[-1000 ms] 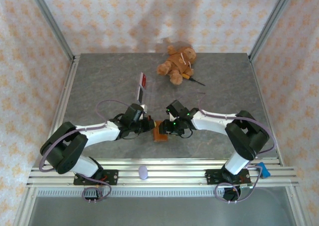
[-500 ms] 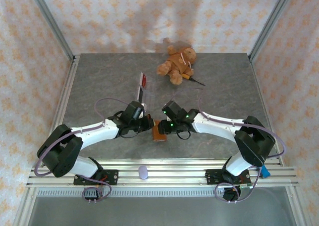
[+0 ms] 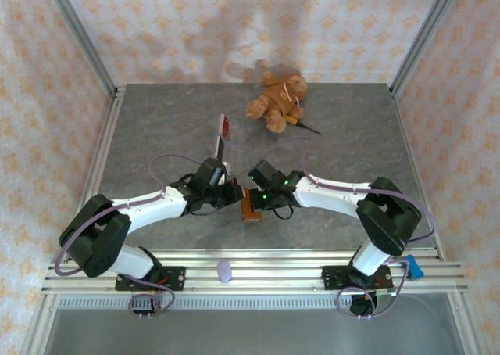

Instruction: Put the credit cards into the card holder

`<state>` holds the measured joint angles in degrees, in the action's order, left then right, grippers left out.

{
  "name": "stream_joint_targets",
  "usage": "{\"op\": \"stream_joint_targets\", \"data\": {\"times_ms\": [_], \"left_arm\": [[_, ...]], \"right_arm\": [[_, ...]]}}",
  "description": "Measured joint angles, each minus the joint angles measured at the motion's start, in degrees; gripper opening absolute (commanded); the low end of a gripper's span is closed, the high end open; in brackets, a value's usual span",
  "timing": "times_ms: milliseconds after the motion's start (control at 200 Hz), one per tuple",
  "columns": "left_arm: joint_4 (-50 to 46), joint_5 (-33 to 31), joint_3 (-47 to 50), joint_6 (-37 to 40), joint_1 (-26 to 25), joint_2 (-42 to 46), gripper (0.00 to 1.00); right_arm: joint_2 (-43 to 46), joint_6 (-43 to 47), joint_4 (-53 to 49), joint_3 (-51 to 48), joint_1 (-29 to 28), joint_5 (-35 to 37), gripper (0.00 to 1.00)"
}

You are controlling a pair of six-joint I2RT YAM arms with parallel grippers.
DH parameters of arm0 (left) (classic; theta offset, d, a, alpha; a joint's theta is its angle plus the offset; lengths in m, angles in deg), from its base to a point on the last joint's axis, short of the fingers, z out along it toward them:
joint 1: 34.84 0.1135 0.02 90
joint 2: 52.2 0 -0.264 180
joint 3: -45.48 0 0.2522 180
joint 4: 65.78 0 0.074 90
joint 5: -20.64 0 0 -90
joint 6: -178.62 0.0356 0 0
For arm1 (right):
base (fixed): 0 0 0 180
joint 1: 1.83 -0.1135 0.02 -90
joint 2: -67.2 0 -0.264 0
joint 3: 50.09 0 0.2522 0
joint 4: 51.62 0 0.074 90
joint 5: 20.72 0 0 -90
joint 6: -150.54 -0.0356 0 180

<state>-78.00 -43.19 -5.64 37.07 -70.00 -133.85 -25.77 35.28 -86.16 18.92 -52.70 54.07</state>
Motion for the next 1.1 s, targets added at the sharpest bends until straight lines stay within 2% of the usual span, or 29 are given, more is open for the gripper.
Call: {"op": "stream_joint_targets", "data": {"times_ms": [105, 350, 371, 426, 516, 851, 1096], "left_arm": [[0.07, -0.02, -0.04, 0.13, -0.02, -0.02, 0.00], [-2.43, -1.29, -1.29, 3.17, 0.00, -0.02, 0.00], [-2.43, -1.31, -1.29, 3.45, 0.00, -0.02, 0.05], [-2.45, -1.29, -1.38, 4.20, 0.00, -0.13, 0.29], [-3.08, -1.31, -2.12, 4.98, 0.00, -0.85, 0.40], [-6.34, -1.29, -5.99, 8.02, 0.02, -3.26, 0.43], [-8.74, -1.03, -6.91, 8.72, 0.33, -3.28, 0.45]], "right_arm": [[0.72, 0.00, -1.38, 0.22, -0.24, 2.64, 0.00], [4.20, -1.01, -8.37, -0.26, 0.46, 13.66, 0.00], [4.57, -1.07, -8.50, -0.55, 0.52, 14.01, 0.00], [5.86, -1.07, -8.72, -1.40, 0.57, 14.32, 0.00], [8.11, -1.05, -9.27, -2.01, 0.68, 14.25, 0.00], [19.89, 0.68, -8.90, -2.54, 0.50, 6.69, 0.00], [20.48, 0.46, -6.23, -2.54, 0.39, 2.43, 0.00]]}}
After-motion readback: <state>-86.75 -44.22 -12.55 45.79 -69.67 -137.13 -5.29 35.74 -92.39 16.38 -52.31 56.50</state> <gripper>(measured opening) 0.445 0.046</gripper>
